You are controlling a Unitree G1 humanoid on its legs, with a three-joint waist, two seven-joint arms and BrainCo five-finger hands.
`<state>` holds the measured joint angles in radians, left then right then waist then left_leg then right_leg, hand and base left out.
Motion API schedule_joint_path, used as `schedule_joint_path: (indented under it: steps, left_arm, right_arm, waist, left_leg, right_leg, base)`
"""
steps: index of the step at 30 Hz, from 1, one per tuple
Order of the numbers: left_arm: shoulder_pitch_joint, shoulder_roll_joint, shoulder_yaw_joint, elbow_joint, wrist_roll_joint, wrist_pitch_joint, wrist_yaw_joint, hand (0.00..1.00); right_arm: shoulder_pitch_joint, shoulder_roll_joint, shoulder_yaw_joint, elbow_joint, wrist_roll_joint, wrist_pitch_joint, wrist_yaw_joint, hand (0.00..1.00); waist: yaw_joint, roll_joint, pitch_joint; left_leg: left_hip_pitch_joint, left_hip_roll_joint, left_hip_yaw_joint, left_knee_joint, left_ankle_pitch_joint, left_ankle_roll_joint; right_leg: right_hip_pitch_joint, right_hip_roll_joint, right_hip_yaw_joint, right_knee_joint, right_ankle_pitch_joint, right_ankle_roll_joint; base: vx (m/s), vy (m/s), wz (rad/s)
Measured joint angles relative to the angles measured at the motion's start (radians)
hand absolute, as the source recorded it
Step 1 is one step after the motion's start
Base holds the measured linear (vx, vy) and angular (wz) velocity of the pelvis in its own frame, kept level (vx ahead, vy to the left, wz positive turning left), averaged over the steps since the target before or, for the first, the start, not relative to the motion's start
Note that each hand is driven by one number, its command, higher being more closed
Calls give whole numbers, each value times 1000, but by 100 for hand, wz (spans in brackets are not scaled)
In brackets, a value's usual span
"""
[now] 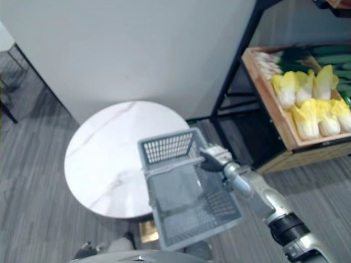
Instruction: Pick vegetable in the basket
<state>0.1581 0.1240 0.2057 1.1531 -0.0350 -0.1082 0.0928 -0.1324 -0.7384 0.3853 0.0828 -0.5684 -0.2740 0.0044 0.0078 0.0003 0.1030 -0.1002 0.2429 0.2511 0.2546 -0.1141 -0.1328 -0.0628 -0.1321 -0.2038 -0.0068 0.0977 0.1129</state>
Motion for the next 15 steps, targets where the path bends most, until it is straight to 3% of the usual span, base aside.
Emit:
schedule_joint_path:
  steps: [2,4,9,11,12,13,15]
  left_arm:
    - [-7,-9,4,-1,-3,-1,8,0]
    - [-7,-1,10,-1,-2,-1,9,0]
    - [-5,32,-14,-2,22,2,10,0]
    - [-23,52,-21,-3,56,4,10,0]
    - [-41,54,-32,-1,60,2,10,0]
    - [-55,49,-31,0,62,2,10,0]
    - [-54,61,-41,-7,66,3,10,0]
  right_arm:
    - [13,11,-29,-9,0,0,-7,100]
    - [39,17,-61,-39,-4,1,-10,100]
    - [136,70,-214,-134,-21,9,-43,100]
    - [144,84,-234,-148,-23,30,-47,100]
    - [153,90,-233,-148,-33,48,-46,100]
    - [153,94,-223,-148,-53,52,-46,100]
    - [156,95,-218,-146,-57,49,-46,100]
  waist:
    - [-1,-2,7]
    - [-3,-30,24]
    - [-40,-79,42]
    - [-65,-87,43]
    - [-60,-46,45]
    - [-60,-34,59]
    - [-62,-51,57]
  left_leg:
    - [2,-13,-21,9,-29,-11]
    - [26,-38,-2,16,-47,-3]
    - [12,-82,86,68,-84,29]
    - [-30,-92,125,95,-93,63]
    - [-8,-64,171,18,-64,101]
    - [18,-43,219,-24,-38,110]
    - [45,-43,273,-23,-41,119]
  right_leg:
    - [-24,-12,20,48,-28,11]
    - [-72,-40,64,144,-75,16]
    - [-142,-73,182,146,-53,51]
    - [-172,-81,179,90,-94,-14]
    - [-162,-74,96,60,-159,-109]
    - [-182,-73,39,222,-140,-110]
    - [-187,-95,7,478,-146,-117]
  base:
    - [-66,88,-23]
    - [-85,96,-33]
    - [-57,129,-57]
    - [-97,163,-82]
    - [-113,156,-97]
    - [-93,193,-114]
    - [-19,150,-85]
